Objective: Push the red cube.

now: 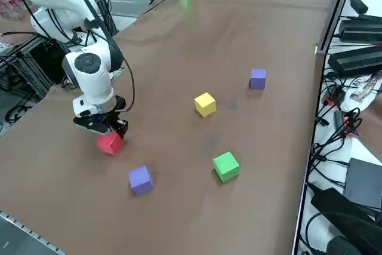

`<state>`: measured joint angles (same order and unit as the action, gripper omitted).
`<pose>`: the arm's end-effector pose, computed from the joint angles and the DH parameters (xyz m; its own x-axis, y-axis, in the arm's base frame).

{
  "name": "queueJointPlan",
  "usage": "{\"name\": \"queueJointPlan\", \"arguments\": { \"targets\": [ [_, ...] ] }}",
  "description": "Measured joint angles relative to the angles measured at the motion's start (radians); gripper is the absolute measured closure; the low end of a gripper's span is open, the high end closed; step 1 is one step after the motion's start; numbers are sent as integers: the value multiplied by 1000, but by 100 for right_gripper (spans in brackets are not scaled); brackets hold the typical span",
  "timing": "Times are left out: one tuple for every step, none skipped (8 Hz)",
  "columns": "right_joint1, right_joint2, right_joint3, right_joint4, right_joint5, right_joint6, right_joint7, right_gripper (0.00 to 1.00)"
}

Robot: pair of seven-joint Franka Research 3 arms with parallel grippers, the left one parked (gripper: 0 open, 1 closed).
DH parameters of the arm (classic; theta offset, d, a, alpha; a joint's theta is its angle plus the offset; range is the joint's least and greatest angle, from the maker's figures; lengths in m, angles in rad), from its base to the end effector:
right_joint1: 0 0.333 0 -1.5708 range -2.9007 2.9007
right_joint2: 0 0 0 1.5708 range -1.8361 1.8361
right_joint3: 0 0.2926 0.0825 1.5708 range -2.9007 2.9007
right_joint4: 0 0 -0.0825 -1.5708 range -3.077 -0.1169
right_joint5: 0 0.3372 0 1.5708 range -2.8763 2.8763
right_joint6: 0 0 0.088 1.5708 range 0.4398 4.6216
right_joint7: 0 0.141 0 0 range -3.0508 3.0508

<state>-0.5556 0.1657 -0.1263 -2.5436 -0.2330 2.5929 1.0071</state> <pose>0.3225 -0.2644 0.1866 0.0909 -0.9954 0.0303 -0.9816 -0.0844 0.1713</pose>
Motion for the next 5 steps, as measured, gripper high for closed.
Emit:
{"name": "queueJointPlan", "arguments": {
  "targets": [
    [-5, 2, 0, 8, -2, 0, 0, 46],
    [-11, 9, 0, 18, -4, 3, 0, 46],
    [-20, 20, 0, 30, -4, 11, -1, 46],
    [-28, 34, 0, 40, -5, 23, -3, 46],
    [-35, 50, 0, 48, -8, 36, -13, 46]
  ]
}}
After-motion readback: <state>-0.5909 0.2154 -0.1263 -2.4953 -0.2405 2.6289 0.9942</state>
